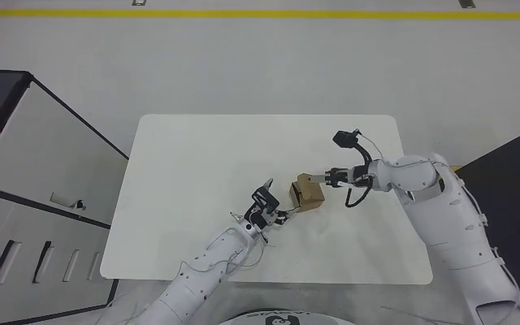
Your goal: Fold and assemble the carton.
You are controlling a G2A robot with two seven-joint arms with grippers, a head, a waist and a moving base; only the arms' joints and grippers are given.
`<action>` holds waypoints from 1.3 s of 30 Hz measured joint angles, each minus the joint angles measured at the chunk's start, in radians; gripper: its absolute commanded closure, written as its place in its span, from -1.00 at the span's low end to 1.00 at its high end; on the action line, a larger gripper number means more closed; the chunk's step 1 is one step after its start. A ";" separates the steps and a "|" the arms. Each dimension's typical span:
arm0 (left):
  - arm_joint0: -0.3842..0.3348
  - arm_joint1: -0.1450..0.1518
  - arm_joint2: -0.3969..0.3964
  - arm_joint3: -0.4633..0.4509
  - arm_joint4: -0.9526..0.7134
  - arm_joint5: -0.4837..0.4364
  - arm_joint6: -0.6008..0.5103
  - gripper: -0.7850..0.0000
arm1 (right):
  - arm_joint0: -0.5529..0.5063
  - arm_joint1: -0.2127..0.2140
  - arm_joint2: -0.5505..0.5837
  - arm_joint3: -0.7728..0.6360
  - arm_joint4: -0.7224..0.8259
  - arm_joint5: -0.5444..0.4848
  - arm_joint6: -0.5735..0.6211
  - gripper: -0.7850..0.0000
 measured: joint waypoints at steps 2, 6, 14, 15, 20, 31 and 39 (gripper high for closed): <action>-0.001 -0.001 0.002 0.006 -0.001 -0.001 0.001 -1.00 | 0.013 -0.003 -0.014 0.012 0.010 -0.009 -0.001 -1.00; 0.001 -0.002 0.013 0.011 0.002 -0.017 -0.002 -1.00 | 0.038 -0.009 -0.044 0.037 0.017 -0.017 -0.008 -1.00; 0.011 0.002 0.000 -0.001 0.004 -0.001 0.010 -1.00 | 0.068 -0.015 -0.077 0.072 -0.013 -0.006 -0.050 -1.00; 0.012 0.004 -0.008 -0.006 0.008 0.003 0.010 -1.00 | 0.067 -0.015 -0.078 0.072 -0.018 0.002 -0.055 -1.00; 0.029 0.017 -0.046 -0.038 0.025 0.009 0.003 -1.00 | 0.060 -0.019 -0.096 0.083 -0.018 0.022 -0.079 -1.00; 0.005 0.002 0.000 0.001 0.015 0.001 0.006 -1.00 | 0.107 -0.043 -0.172 0.155 -0.006 0.003 -0.132 -1.00; 0.002 -0.007 0.027 0.021 0.007 -0.008 0.014 -1.00 | 0.140 -0.052 -0.199 0.177 -0.006 -0.038 -0.141 -1.00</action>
